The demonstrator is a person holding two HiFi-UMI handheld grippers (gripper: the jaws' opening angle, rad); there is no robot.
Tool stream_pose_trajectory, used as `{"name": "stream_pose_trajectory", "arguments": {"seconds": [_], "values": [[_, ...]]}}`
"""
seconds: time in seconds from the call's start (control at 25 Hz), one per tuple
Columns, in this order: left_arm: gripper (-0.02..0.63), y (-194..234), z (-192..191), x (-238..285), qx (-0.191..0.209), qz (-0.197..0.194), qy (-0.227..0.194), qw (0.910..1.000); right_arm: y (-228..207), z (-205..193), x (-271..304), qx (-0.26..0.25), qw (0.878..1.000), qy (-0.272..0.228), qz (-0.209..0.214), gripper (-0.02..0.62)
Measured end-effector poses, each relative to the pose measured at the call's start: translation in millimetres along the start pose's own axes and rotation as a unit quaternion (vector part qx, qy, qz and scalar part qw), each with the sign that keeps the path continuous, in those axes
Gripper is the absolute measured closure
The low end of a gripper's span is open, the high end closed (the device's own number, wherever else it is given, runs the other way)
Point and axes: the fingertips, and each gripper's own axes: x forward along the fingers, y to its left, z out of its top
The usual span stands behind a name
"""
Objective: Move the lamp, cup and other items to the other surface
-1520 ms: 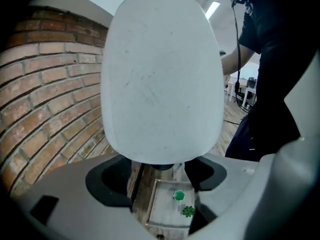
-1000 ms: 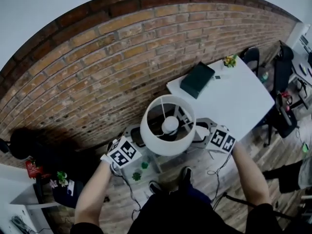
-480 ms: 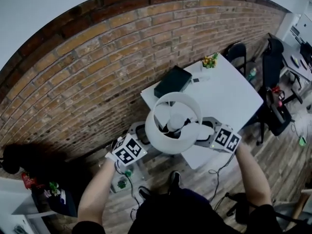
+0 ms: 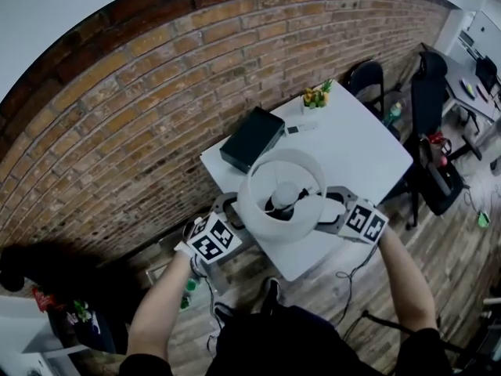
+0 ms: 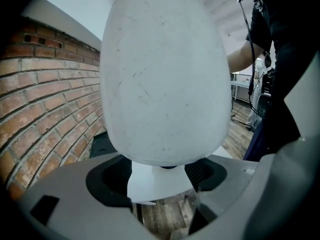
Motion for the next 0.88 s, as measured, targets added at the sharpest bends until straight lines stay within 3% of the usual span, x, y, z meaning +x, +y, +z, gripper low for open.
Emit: {"name": "stream_pose_trajectory", "arguments": {"seconds": [0.44, 0.88], "values": [[0.284, 16.9, -6.8, 35.9, -0.007, -0.003, 0.023, 0.9997, -31.0, -24.4, 16.7, -0.003, 1.000, 0.008, 0.018, 0.238], [0.284, 23.9, -1.1, 48.6, -0.042, 0.007, -0.004, 0.9991, -44.0, -33.5, 22.6, 0.045, 0.999, -0.022, 0.004, 0.257]]}}
